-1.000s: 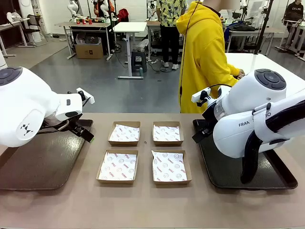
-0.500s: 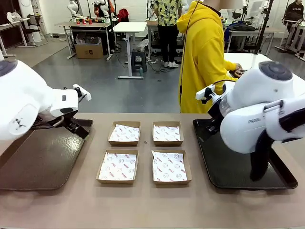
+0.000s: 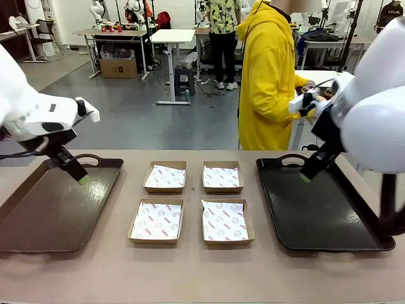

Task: Individually package the donuts and arrange them on the tray.
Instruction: Pick up one Paper togo box.

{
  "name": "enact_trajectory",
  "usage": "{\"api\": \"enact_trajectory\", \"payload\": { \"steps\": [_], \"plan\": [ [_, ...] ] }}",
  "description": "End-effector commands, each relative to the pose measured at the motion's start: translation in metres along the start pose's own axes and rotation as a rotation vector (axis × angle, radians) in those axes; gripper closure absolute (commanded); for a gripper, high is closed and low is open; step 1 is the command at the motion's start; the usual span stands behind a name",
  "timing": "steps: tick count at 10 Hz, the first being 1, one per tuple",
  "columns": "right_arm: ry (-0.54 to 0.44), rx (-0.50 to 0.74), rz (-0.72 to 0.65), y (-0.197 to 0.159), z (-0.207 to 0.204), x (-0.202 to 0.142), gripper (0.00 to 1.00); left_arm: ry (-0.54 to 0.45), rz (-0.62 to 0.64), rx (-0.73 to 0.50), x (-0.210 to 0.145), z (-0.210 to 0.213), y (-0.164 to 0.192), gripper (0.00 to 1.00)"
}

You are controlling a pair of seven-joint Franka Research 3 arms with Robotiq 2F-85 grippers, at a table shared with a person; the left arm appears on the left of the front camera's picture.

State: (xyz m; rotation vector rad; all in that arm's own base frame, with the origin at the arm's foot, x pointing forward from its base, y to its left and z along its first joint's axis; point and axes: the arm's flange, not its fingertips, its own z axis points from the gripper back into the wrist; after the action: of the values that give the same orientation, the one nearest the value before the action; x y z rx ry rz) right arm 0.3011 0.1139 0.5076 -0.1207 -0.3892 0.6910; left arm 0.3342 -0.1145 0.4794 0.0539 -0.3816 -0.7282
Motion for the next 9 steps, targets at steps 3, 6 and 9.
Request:
{"api": "enact_trajectory", "payload": {
  "steps": [3, 6, 9],
  "plan": [
    [0.0, 0.0, 0.0, 0.0, 0.0, 0.0, 0.0, 0.0, 0.0, 0.0, 0.0, 0.0, 0.0, 0.0],
    [0.008, -0.021, 0.014, 0.001, 0.012, -0.008, 0.0, 0.005, -0.004, 0.003, -0.003, 0.01, -0.002, 0.0],
    [-0.445, 0.763, -0.405, -0.062, -0.002, -0.042, 0.0, -0.339, 0.369, -0.688, -0.029, 0.0, 0.049, 0.0]
  ]
}}
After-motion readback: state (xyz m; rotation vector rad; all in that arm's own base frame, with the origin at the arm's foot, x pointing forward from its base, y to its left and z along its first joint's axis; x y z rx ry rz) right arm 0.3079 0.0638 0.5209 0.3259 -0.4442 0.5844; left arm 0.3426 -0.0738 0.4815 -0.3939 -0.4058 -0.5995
